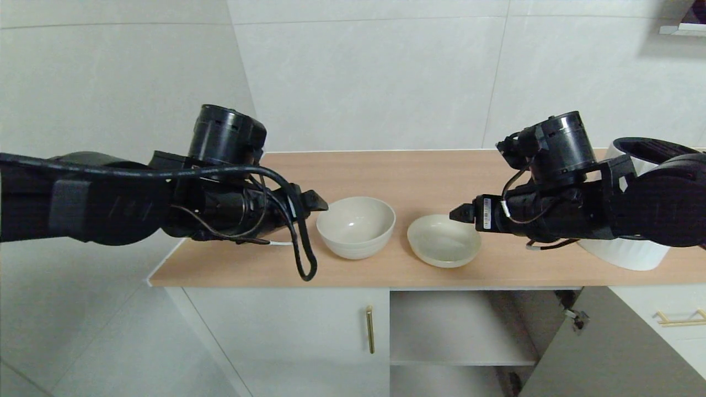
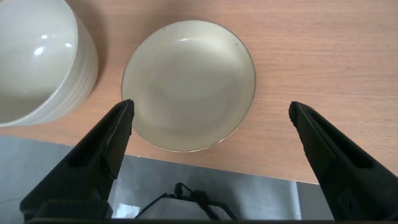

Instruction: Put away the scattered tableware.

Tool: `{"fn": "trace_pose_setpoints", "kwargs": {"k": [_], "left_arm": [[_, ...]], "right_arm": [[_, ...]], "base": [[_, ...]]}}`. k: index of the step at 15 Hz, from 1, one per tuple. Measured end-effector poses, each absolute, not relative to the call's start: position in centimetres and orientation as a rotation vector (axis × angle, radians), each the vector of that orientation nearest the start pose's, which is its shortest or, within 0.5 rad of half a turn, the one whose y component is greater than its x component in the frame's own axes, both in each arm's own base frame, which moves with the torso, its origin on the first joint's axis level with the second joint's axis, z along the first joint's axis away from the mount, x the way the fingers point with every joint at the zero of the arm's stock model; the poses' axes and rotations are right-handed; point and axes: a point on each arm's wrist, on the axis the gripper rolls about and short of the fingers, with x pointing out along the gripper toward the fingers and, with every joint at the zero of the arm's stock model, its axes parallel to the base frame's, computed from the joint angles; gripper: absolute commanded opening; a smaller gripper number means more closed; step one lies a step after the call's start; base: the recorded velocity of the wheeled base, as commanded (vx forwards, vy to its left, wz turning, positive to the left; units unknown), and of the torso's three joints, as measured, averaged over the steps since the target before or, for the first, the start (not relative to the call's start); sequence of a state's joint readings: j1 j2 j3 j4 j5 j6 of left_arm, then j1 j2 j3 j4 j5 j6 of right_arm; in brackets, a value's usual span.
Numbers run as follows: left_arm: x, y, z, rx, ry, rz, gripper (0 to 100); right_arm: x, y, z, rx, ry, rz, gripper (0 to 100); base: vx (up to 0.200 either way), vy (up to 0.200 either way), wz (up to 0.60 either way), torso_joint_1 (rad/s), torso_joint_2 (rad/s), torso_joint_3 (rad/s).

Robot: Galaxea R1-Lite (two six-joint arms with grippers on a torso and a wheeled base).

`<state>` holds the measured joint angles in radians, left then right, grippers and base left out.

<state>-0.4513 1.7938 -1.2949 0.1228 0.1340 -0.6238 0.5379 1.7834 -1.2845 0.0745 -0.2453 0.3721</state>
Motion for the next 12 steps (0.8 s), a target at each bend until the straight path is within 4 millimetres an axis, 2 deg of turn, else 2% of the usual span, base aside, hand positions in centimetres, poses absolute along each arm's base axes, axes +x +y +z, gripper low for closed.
{"fn": "trace_pose_setpoints", "kwargs": {"k": [7,12], "left_arm": [[33.4,-16.3,18.6,-0.440,0.733,-0.081,100],[34.7,-17.0,17.3,-0.456,0.742,-0.069,100]], "right_arm": [[29.5,17.0,21.7,0.144,0.584,0.177,100],[29.7,17.1,21.6,0.146,0.587,0.176,100]], "base": [[0.000,0.000,0.00,0.000,0.00,0.000],[0.000,0.000,0.00,0.000,0.00,0.000]]}}
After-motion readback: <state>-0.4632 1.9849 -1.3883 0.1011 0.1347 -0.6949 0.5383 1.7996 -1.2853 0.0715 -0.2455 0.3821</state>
